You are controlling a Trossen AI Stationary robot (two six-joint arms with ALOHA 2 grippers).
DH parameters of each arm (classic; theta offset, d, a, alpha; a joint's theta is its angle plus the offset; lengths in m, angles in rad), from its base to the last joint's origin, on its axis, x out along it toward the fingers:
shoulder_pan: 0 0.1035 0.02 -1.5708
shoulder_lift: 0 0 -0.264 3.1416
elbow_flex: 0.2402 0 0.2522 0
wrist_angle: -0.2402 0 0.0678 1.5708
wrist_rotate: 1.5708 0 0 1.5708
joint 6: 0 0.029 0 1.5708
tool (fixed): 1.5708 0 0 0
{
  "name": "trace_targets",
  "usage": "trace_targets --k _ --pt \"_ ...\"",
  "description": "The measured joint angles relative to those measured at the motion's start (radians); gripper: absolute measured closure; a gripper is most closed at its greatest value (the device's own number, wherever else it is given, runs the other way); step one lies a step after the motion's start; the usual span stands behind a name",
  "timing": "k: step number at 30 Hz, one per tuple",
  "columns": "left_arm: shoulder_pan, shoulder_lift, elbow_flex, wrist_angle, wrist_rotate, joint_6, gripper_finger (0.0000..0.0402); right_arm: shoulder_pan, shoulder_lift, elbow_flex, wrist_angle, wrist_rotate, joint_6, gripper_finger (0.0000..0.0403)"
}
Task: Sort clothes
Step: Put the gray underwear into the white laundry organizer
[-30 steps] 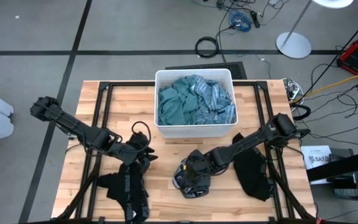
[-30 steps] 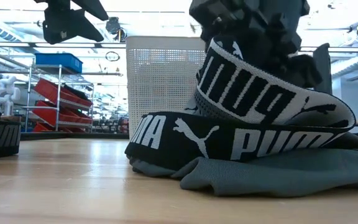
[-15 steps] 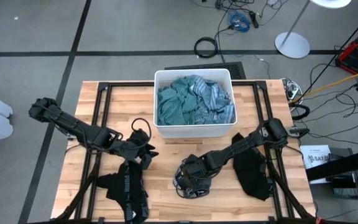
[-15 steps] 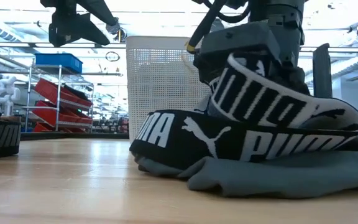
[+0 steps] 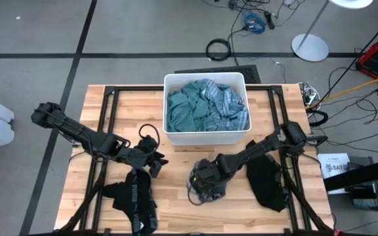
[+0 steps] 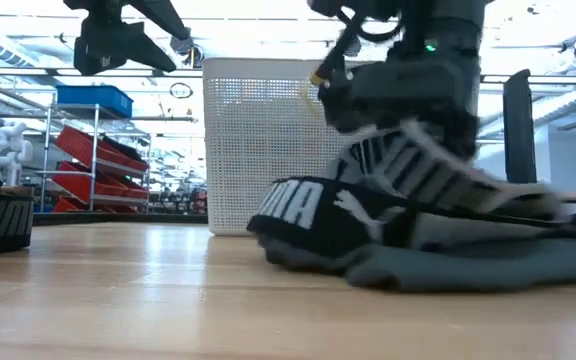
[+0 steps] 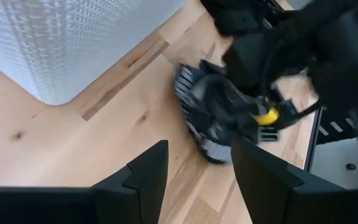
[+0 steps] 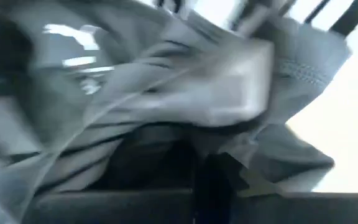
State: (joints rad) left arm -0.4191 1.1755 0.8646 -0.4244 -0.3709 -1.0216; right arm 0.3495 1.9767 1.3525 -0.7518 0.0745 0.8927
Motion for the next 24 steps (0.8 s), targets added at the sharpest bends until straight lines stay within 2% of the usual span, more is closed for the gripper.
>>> trace_targets --k 7,15,19,24 --pt "0.000 0.000 0.000 -0.001 -0.031 -0.035 0.0217 -0.008 -0.172 0.006 0.017 0.038 -0.069 0.0400" --pt "0.000 0.000 0.000 0.024 -0.069 -0.047 0.0217 -0.014 -0.416 0.009 0.036 0.186 -0.189 0.0401" --pt "0.001 0.000 0.000 0.054 -0.095 -0.047 0.0217 -0.041 -0.537 0.010 0.104 0.242 -0.282 0.0402" --pt "0.001 0.000 0.000 0.082 -0.117 -0.048 0.0217 -0.111 -0.651 0.010 0.256 0.241 -0.427 0.0402"
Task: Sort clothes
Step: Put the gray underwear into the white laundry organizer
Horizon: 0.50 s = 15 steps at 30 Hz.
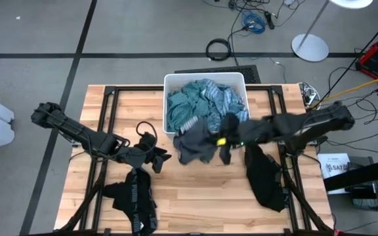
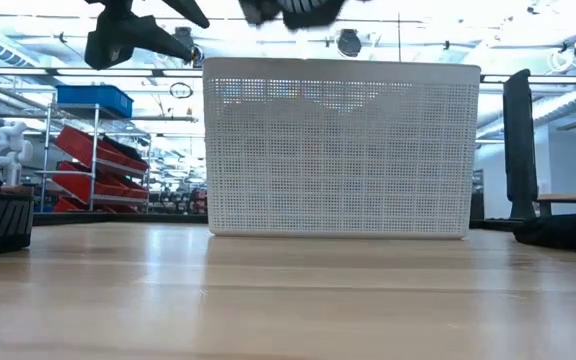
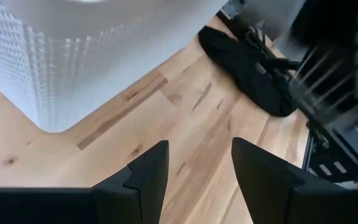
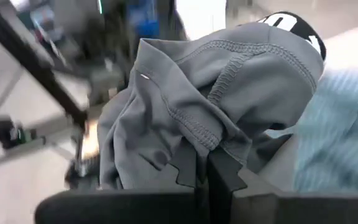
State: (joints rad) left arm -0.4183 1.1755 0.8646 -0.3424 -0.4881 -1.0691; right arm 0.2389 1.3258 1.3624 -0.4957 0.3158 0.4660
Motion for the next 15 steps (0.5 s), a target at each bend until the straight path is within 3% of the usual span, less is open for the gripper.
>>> trace_targets --k 8,15 --pt "0.000 0.000 0.000 0.057 -0.026 -0.001 0.0217 -0.257 -0.095 0.002 0.101 -0.001 -0.154 0.0403" --pt "0.000 0.000 0.000 0.084 -0.028 -0.001 0.0217 -0.548 -0.069 0.002 -0.008 -0.060 -0.189 0.0403"
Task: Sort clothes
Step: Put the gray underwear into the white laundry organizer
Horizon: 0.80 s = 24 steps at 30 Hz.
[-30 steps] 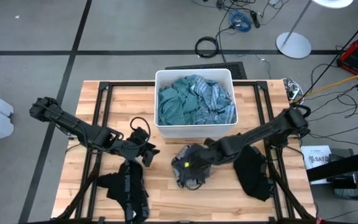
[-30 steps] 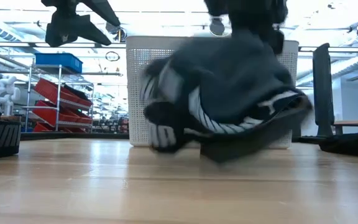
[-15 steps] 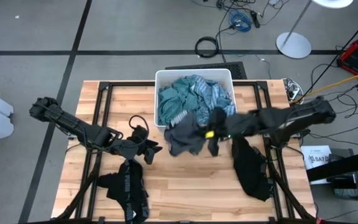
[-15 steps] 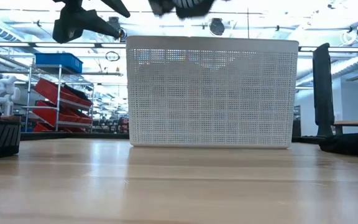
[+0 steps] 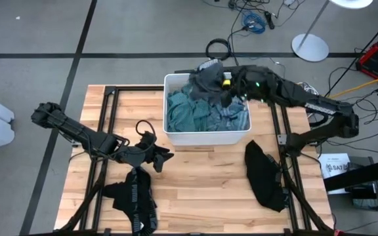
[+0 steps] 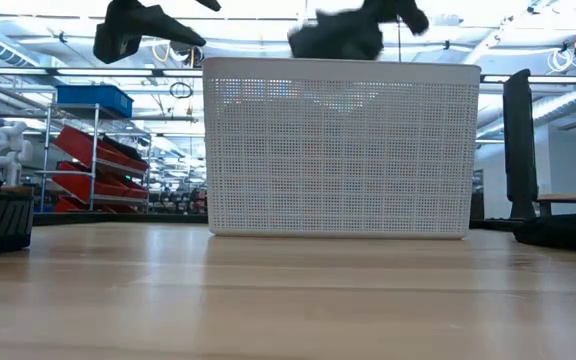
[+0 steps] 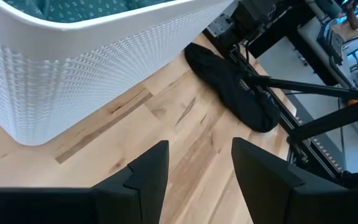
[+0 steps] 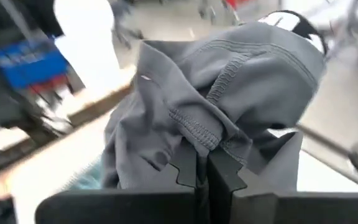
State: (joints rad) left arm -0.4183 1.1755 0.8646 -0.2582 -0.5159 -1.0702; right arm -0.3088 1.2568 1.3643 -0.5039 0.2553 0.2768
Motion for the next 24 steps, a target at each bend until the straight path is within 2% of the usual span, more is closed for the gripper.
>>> trace_targets --k 6,12,14,18,24 --pt "0.000 0.000 0.000 0.011 0.000 -0.001 0.0217 -0.163 0.071 0.000 -0.221 -0.159 -0.003 0.0403" --pt "0.000 0.000 0.000 0.011 -0.006 0.000 0.0217 -0.250 0.189 0.000 -0.428 -0.376 -0.035 0.0403" --pt "0.000 0.000 0.000 0.011 -0.010 0.000 0.0217 -0.256 0.224 0.000 -0.490 -0.379 -0.067 0.0403" --pt "0.000 0.000 0.000 0.012 -0.010 0.000 0.0217 -0.253 0.285 0.000 -0.584 -0.311 -0.126 0.0402" --pt "0.000 0.000 0.000 0.011 -0.011 0.000 0.0217 -0.235 0.309 0.002 -0.563 -0.294 -0.140 0.0398"
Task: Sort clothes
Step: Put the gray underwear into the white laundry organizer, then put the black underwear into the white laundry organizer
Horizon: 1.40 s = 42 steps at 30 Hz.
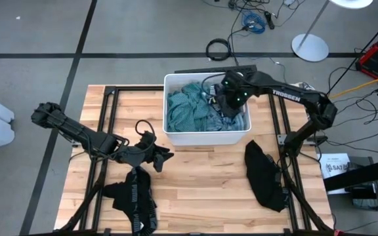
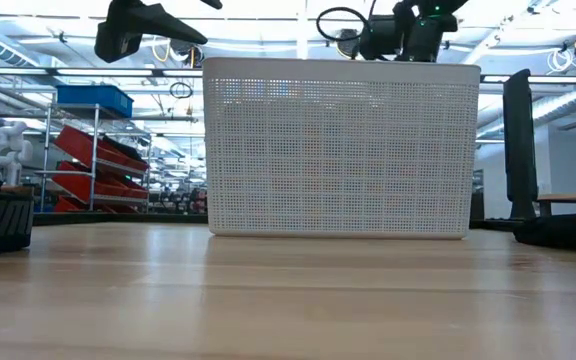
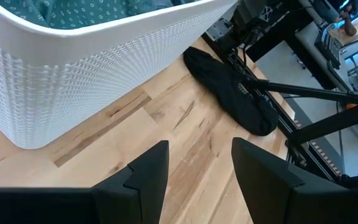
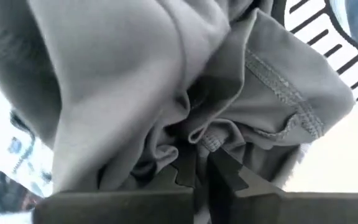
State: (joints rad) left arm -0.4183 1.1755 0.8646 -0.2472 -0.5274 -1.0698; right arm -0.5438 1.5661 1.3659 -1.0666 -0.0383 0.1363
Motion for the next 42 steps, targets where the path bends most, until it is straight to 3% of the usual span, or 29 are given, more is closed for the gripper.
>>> trace_targets --k 6,11,15,20,25,29,33,36,42 --pt "0.000 0.000 0.000 -0.002 -0.001 0.002 0.0217 0.024 -0.027 0.000 0.065 -0.024 -0.010 0.0390" --pt "0.000 0.000 0.000 -0.006 -0.008 0.003 0.0217 0.037 -0.055 0.021 0.058 -0.010 -0.035 0.0342" --pt "0.000 0.000 0.000 -0.005 -0.016 0.003 0.0217 0.035 -0.083 0.096 0.040 0.055 -0.036 0.0296" --pt "0.000 0.000 0.000 -0.007 -0.028 0.003 0.0217 0.035 -0.108 0.209 0.026 0.063 -0.043 0.0259" --pt "0.000 0.000 0.000 -0.006 -0.031 0.003 0.0217 0.036 -0.109 0.348 -0.083 0.051 -0.014 0.0246" --pt "0.000 0.000 0.000 -0.006 -0.031 0.007 0.0217 0.066 -0.143 0.432 -0.192 -0.036 0.023 0.0249" --pt "0.000 0.000 0.000 -0.009 -0.040 0.013 0.0217 0.173 -0.227 0.418 -0.276 -0.169 0.069 0.0252" --pt "0.000 0.002 0.000 -0.009 -0.051 0.013 0.0217 0.302 -0.304 0.340 -0.307 -0.172 0.151 0.0252" --pt "0.000 0.010 0.000 -0.008 -0.053 0.033 0.0217 0.610 -0.477 0.030 -0.091 -0.169 0.418 0.0252"
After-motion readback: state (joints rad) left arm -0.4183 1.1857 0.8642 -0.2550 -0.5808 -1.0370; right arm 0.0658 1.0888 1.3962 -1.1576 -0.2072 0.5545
